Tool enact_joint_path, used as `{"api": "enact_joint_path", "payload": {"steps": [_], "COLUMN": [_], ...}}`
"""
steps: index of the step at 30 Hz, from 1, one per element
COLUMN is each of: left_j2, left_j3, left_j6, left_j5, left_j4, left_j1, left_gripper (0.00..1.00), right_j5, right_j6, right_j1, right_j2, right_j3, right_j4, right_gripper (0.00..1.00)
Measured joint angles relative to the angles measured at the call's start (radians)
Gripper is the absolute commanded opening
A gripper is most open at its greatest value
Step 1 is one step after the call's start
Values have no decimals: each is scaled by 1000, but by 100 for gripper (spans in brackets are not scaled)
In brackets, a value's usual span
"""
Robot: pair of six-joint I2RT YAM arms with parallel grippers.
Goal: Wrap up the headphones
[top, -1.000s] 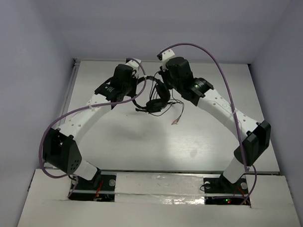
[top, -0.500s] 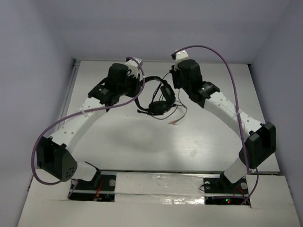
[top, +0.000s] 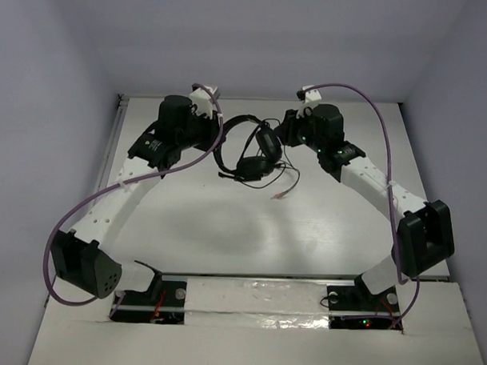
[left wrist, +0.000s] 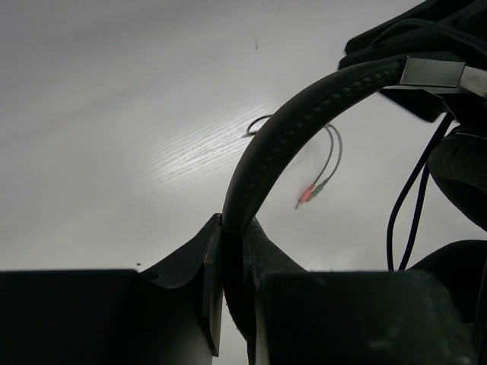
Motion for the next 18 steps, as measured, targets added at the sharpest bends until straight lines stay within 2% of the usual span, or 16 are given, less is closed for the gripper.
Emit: {"api": "enact_joint_path", "payload": {"steps": [9,14,18], "left_j2": [-11,-12,-13], "left_j3": [214,341,371], "left_j6": [-46,-71,-92], "left_j5": [73,127,169], "left_j4": [-53,-82,-86], "left_j1": [14,28,37], "left_gripper": [0,0,0], "right_j5": [-252,-319,-367], "right_j6": [84,114,139], "right_j1": [-30,-37,-42], "right_j2": [63,147,207], "right_j3": [-106,-138,-122], "right_j4": [248,323,365], "right_gripper": [41,45,46]}}
